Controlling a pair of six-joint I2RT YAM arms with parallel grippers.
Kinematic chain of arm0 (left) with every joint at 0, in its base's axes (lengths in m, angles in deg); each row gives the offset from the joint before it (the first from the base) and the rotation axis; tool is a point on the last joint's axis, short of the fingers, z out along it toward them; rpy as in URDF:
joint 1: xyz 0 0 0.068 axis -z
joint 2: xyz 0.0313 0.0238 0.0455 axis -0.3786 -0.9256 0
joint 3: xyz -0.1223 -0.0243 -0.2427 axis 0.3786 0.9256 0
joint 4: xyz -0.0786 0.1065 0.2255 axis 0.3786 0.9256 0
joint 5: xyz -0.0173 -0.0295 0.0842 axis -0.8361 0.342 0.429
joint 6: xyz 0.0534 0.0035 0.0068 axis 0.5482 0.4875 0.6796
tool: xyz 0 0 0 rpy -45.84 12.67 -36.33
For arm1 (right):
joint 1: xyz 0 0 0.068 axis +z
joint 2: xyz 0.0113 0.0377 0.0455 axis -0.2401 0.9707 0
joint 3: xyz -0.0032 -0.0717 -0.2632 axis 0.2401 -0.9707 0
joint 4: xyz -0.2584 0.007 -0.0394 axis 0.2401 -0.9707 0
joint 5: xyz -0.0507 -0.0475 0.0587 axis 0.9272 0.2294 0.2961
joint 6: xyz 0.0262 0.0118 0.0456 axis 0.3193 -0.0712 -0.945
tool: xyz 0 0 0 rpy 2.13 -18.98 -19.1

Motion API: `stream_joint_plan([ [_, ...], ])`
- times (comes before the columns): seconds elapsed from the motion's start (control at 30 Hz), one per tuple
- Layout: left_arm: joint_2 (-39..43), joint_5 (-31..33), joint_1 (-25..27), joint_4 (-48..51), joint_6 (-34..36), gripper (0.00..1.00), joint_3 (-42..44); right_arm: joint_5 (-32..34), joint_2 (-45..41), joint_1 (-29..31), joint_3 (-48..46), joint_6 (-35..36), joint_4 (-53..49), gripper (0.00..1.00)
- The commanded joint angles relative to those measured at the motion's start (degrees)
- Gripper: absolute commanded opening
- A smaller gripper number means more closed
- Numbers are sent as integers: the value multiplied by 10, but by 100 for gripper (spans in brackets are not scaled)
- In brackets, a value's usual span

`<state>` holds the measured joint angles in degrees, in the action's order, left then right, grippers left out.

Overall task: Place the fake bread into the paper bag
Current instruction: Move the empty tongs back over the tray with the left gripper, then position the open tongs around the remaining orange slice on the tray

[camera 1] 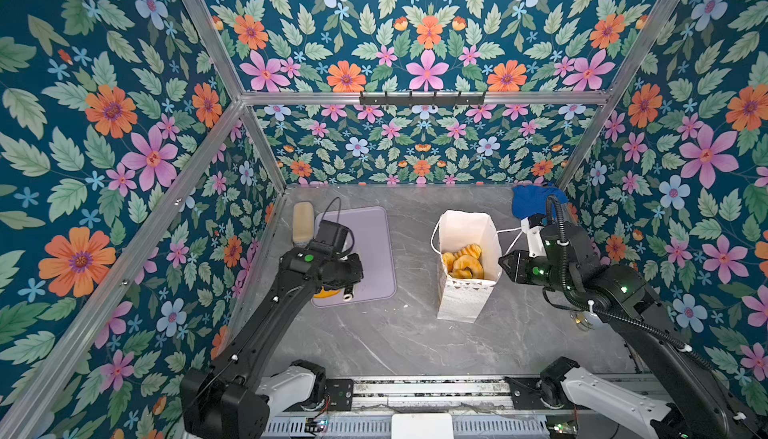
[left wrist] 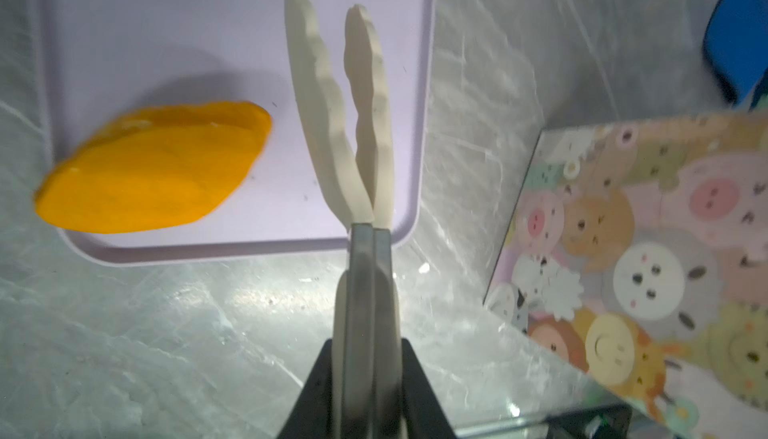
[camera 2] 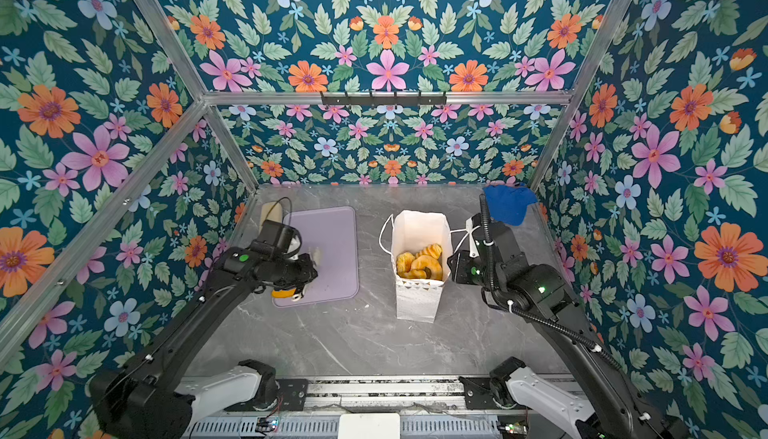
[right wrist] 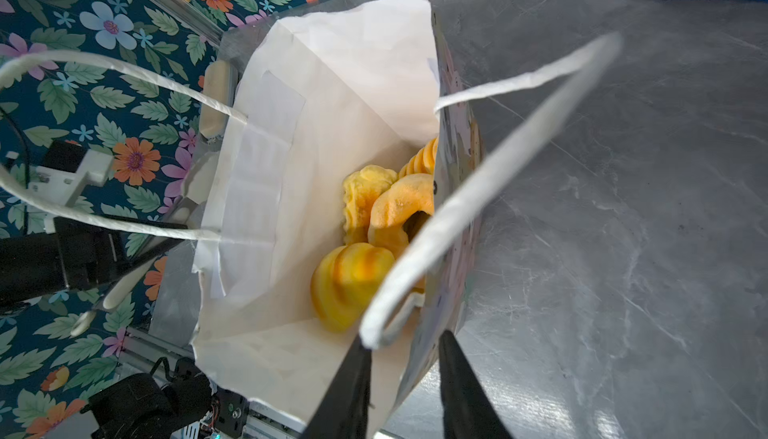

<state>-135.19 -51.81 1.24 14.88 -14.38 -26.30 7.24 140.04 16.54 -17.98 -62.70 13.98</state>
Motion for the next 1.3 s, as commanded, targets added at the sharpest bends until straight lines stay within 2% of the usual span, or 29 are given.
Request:
stream_joint_plan([
  [0.0, -26, 101, 27, 72, -5, 19, -20, 0, -1, 0, 0, 2, 14, 29],
  [0.1, -7, 108, 27, 66, -9, 17, -10, 6, -8, 0, -1, 3, 9, 29],
  [0.2, -6, 74, 29, 82, 2, 16, -3, 11, -15, 0, -5, 4, 9, 30],
  [0.3, -23, 37, 48, 98, 13, 15, 11, 6, -11, 0, -5, 4, 15, 30],
  [0.37, -30, 34, 69, 104, 7, 14, 16, 2, -8, 0, -4, 3, 19, 30],
  [0.5, -2, 75, 79, 107, -21, 14, -5, 0, -10, 0, -6, 3, 20, 30],
  [0.6, 19, 125, 62, 129, -38, 15, -39, 2, -14, 0, -6, 5, 17, 30],
  [0.7, 36, 155, 28, 134, -37, 15, -52, 3, -16, 0, -2, 8, 14, 30],
  [0.77, 51, 161, -21, 125, -21, 15, -44, 4, -20, 0, -1, 8, 14, 30],
  [0.87, 80, 107, -133, 79, 21, 14, -5, 1, -24, 0, -2, 8, 16, 30],
  [0.93, 87, 73, -181, 53, 33, 15, 17, -4, -27, 1, -2, 7, 19, 30],
  [1.13, 74, -8, -266, 2, 50, 15, 85, -5, -35, 0, -8, 11, 18, 30],
  [1.27, 75, -41, -306, 6, 72, 15, 113, 2, -42, 1, -11, 15, 13, 30],
])
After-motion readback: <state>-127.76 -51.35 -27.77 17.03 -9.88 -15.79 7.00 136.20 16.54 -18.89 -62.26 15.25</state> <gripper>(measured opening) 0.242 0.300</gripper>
